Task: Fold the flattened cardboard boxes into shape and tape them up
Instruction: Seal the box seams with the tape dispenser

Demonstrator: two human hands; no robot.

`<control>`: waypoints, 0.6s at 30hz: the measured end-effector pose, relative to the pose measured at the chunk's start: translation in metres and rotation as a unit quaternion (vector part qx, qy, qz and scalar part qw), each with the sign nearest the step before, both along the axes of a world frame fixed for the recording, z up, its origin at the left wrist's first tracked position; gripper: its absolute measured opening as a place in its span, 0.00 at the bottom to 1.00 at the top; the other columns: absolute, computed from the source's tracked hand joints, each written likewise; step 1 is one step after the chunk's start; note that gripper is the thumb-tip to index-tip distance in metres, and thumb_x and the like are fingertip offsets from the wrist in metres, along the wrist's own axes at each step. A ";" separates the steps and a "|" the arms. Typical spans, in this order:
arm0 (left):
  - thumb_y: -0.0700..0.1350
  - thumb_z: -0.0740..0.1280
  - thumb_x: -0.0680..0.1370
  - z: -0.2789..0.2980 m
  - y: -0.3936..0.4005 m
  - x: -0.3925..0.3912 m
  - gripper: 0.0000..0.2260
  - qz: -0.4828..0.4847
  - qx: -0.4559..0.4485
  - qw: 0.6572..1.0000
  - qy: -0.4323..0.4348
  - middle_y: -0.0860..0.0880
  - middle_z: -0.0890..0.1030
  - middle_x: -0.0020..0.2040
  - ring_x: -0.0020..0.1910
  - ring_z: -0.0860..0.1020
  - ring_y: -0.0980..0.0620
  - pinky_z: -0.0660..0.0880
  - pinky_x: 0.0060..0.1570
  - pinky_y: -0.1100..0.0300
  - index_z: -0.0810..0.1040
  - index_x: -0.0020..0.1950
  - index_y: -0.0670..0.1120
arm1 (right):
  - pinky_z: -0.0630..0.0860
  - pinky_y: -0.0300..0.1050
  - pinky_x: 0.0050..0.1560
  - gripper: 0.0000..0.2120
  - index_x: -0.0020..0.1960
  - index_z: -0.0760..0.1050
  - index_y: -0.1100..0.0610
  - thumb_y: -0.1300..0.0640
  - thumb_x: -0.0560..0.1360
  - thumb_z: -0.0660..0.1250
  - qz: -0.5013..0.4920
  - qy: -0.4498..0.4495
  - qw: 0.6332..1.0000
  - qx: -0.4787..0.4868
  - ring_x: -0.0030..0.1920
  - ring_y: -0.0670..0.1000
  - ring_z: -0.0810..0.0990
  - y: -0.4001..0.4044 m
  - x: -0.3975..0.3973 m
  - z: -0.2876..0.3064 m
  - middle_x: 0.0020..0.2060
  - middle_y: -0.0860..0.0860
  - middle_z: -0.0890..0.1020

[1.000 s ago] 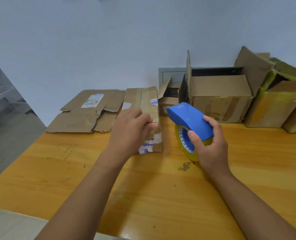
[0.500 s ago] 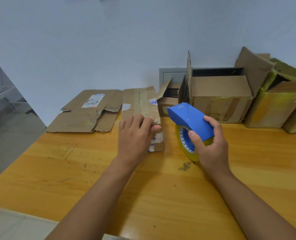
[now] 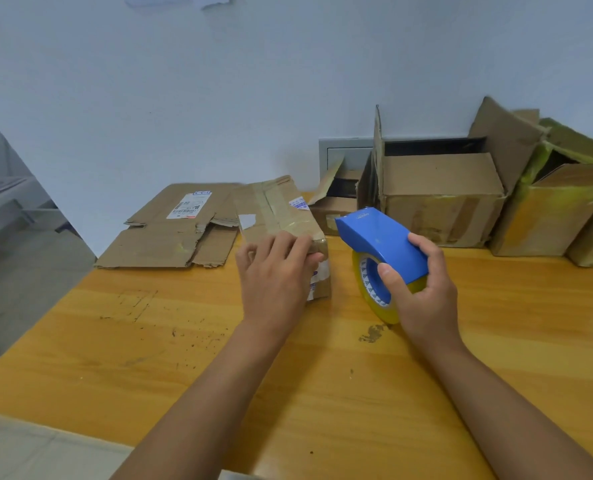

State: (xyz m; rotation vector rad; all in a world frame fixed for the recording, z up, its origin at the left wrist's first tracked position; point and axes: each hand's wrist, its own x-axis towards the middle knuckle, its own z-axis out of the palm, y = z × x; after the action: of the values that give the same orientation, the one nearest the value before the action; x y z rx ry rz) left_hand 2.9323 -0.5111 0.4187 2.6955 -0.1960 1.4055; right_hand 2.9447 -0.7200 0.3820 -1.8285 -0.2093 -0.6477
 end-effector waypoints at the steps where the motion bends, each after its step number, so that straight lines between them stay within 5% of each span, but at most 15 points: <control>1: 0.54 0.69 0.78 0.001 -0.002 -0.001 0.08 0.016 -0.012 1.000 0.009 0.51 0.79 0.49 0.54 0.75 0.46 0.61 0.56 0.50 0.81 0.52 0.51 | 0.74 0.37 0.49 0.30 0.70 0.68 0.47 0.35 0.71 0.65 0.000 0.000 1.000 0.001 0.56 0.37 0.74 0.000 0.000 0.000 0.59 0.42 0.72; 6: 0.55 0.62 0.82 0.014 0.007 -0.006 0.12 -0.002 -0.062 0.997 0.053 0.52 0.82 0.50 0.50 0.78 0.49 0.64 0.54 0.55 0.83 0.54 0.52 | 0.75 0.36 0.48 0.30 0.70 0.68 0.45 0.35 0.71 0.65 0.004 -0.002 1.000 0.000 0.56 0.36 0.74 0.000 0.001 0.000 0.57 0.36 0.72; 18: 0.48 0.71 0.78 0.027 0.046 -0.005 0.11 -0.141 -0.025 0.981 0.133 0.50 0.82 0.57 0.54 0.77 0.50 0.66 0.50 0.59 0.83 0.58 0.47 | 0.73 0.31 0.49 0.30 0.70 0.67 0.45 0.35 0.72 0.65 0.003 -0.002 1.000 -0.003 0.57 0.36 0.73 0.000 0.001 0.000 0.60 0.40 0.72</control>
State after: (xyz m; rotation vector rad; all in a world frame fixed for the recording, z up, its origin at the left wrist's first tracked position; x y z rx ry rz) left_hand 2.9277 -0.4649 0.4455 2.6485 -0.4905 0.9504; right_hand 2.9459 -0.7205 0.3815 -1.8321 -0.2197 -0.6473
